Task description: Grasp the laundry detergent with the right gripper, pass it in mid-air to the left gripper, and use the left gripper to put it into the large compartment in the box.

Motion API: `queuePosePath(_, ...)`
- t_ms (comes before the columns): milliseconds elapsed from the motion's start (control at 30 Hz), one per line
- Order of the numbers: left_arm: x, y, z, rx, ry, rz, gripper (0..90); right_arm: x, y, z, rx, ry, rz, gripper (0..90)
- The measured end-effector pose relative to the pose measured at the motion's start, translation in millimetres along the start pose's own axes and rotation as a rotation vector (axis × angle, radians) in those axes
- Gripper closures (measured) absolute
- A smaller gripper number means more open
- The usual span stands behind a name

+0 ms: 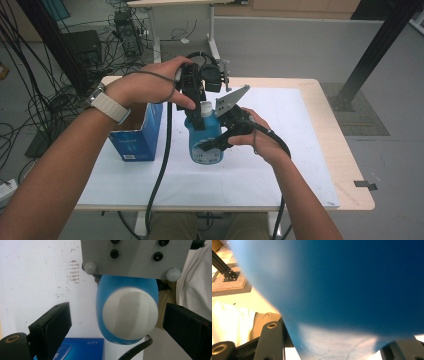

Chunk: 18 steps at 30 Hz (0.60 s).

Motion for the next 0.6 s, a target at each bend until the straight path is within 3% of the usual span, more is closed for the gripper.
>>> queuePosePath(600,1.3,0.6,-1.8,0.008,0.003,-0.003,8.7,-1.7,1.9,1.1,0.001,0.001,0.003,43.8)
Point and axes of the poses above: each handheld gripper's, and its own axes: z roughly backward along the jaws, y roughly out of its top, x roughly to its right, the point moved 7 cm from there along -z, roughly forward along the jaws, and after that the axes turned 5 degrees about y, right-handed, at the moved point
